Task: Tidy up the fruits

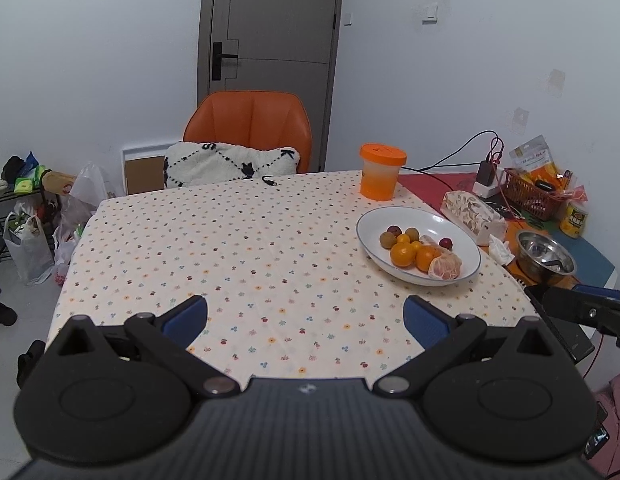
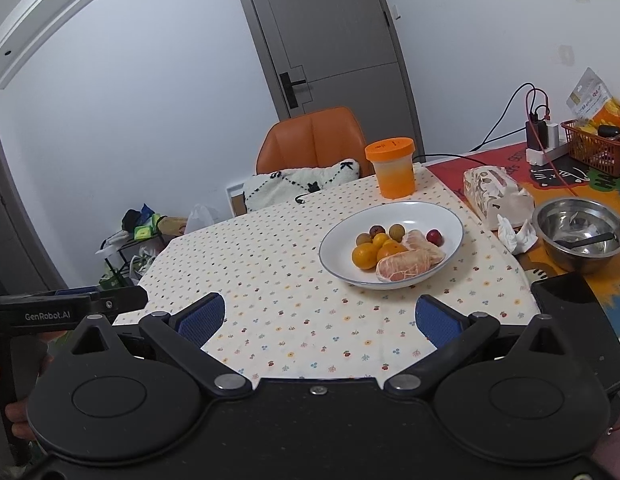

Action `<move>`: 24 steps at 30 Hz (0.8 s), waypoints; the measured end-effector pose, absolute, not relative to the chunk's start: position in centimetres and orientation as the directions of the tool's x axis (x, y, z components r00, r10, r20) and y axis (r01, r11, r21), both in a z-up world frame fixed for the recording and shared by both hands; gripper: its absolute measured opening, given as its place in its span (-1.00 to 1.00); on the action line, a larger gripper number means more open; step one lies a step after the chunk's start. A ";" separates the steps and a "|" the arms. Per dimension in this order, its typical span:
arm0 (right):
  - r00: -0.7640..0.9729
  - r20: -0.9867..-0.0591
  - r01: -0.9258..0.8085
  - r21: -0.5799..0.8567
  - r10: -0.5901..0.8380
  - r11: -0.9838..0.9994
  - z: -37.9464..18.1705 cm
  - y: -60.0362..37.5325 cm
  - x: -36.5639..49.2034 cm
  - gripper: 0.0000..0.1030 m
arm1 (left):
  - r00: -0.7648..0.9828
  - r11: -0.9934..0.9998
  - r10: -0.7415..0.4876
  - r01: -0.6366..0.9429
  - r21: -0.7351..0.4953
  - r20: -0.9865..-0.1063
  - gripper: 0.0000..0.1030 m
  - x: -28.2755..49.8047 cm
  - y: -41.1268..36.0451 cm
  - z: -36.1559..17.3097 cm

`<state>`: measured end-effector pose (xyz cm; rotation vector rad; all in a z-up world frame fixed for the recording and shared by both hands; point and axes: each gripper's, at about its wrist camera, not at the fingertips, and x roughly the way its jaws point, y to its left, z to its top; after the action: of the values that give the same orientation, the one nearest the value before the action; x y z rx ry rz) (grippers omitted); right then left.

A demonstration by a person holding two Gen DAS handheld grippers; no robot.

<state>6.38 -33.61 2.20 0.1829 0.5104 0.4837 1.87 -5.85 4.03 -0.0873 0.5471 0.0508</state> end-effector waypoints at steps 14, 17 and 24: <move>0.751 -0.435 -0.417 0.270 0.496 0.868 2.1 -33.0 6.2 1.00 | 0.851 0.994 0.044 -0.092 -0.066 -0.524 1.00 1.8 -5.5 3.9; 0.751 -0.436 -0.418 0.269 0.496 0.868 2.0 -32.9 6.2 1.00 | 0.851 0.993 0.044 -0.093 -0.068 -0.523 1.00 1.8 -5.4 3.9; 0.753 -0.436 -0.417 0.263 0.492 0.870 2.0 -32.9 6.3 1.00 | 0.852 0.993 0.046 -0.097 -0.071 -0.522 1.00 1.9 -5.3 3.9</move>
<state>6.27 -32.87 2.00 0.1530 0.5176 0.4979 1.93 -5.34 3.86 -0.0956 0.5464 0.0750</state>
